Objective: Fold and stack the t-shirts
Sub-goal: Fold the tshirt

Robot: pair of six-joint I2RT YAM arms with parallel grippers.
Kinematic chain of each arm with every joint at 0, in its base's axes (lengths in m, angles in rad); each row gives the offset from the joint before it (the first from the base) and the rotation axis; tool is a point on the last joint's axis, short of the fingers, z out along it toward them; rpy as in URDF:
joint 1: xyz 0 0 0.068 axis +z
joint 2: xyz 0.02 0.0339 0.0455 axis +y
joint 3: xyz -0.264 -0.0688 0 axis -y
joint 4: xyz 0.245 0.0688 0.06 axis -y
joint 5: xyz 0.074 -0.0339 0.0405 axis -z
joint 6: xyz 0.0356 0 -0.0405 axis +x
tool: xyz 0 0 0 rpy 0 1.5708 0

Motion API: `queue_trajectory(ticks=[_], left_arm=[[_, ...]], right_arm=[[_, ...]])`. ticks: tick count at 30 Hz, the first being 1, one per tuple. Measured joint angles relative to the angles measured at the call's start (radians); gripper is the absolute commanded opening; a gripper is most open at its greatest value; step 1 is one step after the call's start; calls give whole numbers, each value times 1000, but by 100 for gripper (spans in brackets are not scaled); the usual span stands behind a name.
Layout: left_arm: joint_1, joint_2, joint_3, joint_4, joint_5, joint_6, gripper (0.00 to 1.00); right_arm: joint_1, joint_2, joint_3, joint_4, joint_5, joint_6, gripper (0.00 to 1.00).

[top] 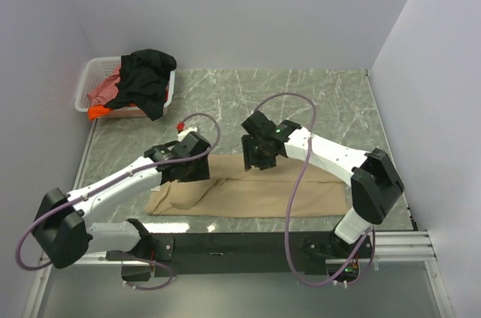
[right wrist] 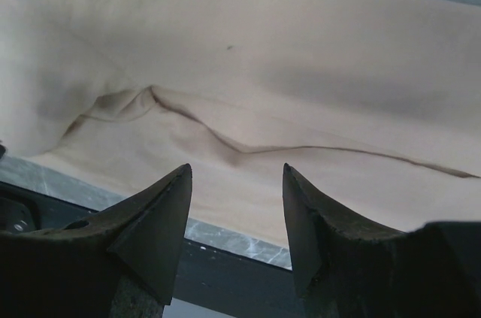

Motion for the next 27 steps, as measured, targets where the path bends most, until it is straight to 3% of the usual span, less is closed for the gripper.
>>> queue_trajectory(ticks=[4,12,27], left_arm=[[-54,58,3,31,-58,46,55],[-137,137,-10,103,-76,110,41],[-183,286,-67,167,-91,120,40]], right_arm=[[-41,-47,-50,24,-18,17,59],[-84,-89,-106,47,-39,28,59],[-109,-119,-144,66,-49,35,59]])
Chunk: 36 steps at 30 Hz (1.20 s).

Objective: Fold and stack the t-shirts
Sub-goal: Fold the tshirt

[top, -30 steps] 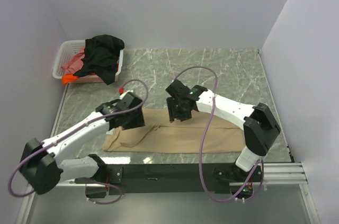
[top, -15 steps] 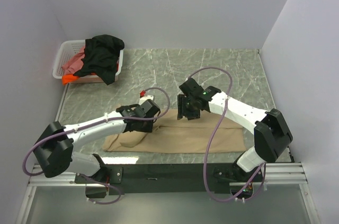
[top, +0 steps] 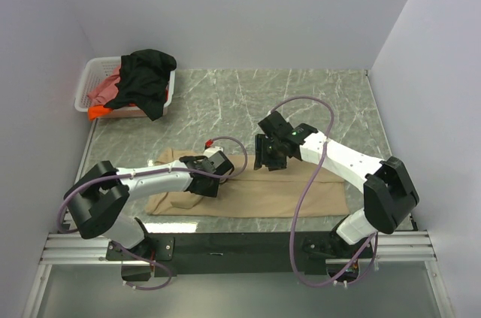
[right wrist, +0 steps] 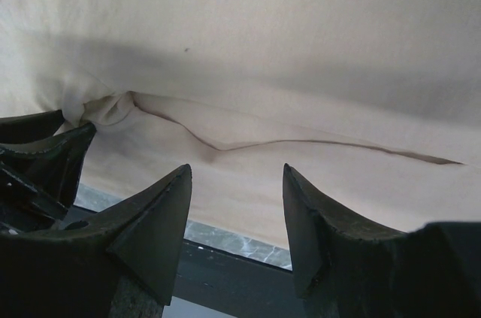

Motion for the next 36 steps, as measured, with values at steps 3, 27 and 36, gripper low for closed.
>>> queue_trajectory(ticks=[3,27,36], left_arm=[[-2,2,0,1,-21,-6,35],[-3,-55,16,-62,-30,27,34],[-3,-64,13,-80,-28,28,38]], right_arm=[[-1,-1,-1,0,-3,0,59],[-1,-17,-8,5,-3,0,59],[-1,-23,-22,7,-3,0,59]])
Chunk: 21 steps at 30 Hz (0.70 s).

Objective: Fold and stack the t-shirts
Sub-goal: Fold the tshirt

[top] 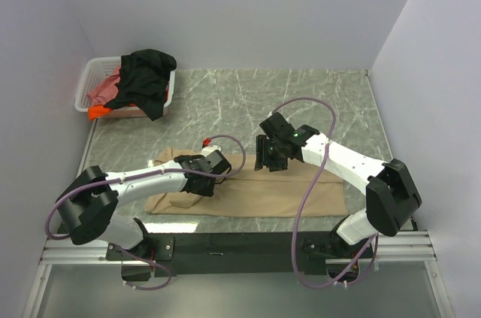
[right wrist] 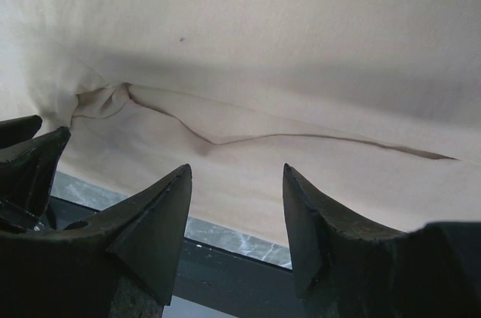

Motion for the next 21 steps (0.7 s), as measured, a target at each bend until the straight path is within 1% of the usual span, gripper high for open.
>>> queue_trajectory(ticks=[7,11,13,16,17,19,20,21], left_arm=[[0,0,-5,1,18,0,37],[0,0,-12,1,19,0,29],[0,0,-15,0,18,-2,29],[0,0,-17,0,17,-5,25],[0,2,-17,0,17,-6,21],[0,8,-17,-1,16,-9,16],[0,10,-17,-1,16,-10,10],[0,11,-17,-2,16,-11,6]], right_arm=[[0,-3,0,0,0,0,59],[0,-8,0,0,0,0,59],[0,-9,0,0,1,0,59],[0,-10,0,0,0,0,59],[0,-10,0,0,0,0,59],[0,-10,0,0,1,0,59],[0,-11,0,0,1,0,59],[0,-12,0,0,1,0,59]])
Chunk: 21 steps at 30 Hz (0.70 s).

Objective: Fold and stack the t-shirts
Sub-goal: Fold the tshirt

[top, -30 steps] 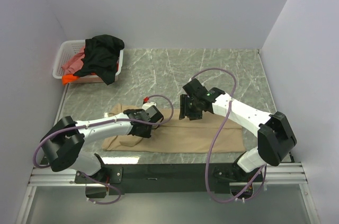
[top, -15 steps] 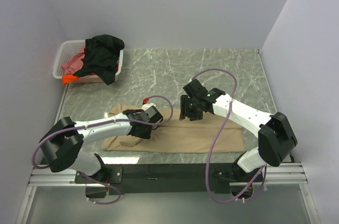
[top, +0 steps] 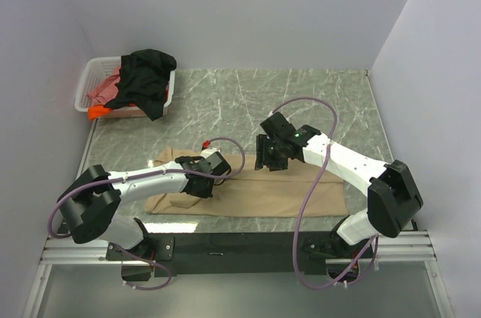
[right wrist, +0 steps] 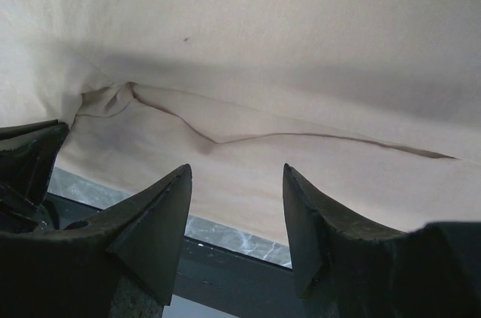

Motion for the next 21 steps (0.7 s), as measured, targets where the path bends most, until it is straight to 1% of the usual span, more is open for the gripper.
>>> queue_trajectory(ticks=[2,7,10,13,15,21], left_arm=[[0,0,0,-3,0,-4,1],[23,-5,8,-6,28,15,0],[96,-36,14,4,88,43,0],[193,-78,19,15,143,78,1],[229,-92,31,17,168,101,0],[236,-94,40,21,208,138,0]], right_arm=[[0,-2,0,0,0,0,59],[0,-9,0,0,1,0,59],[0,-13,0,0,2,0,59],[0,-24,-9,2,3,1,59],[0,-29,-17,-1,3,3,59],[0,-30,-22,0,3,4,59]])
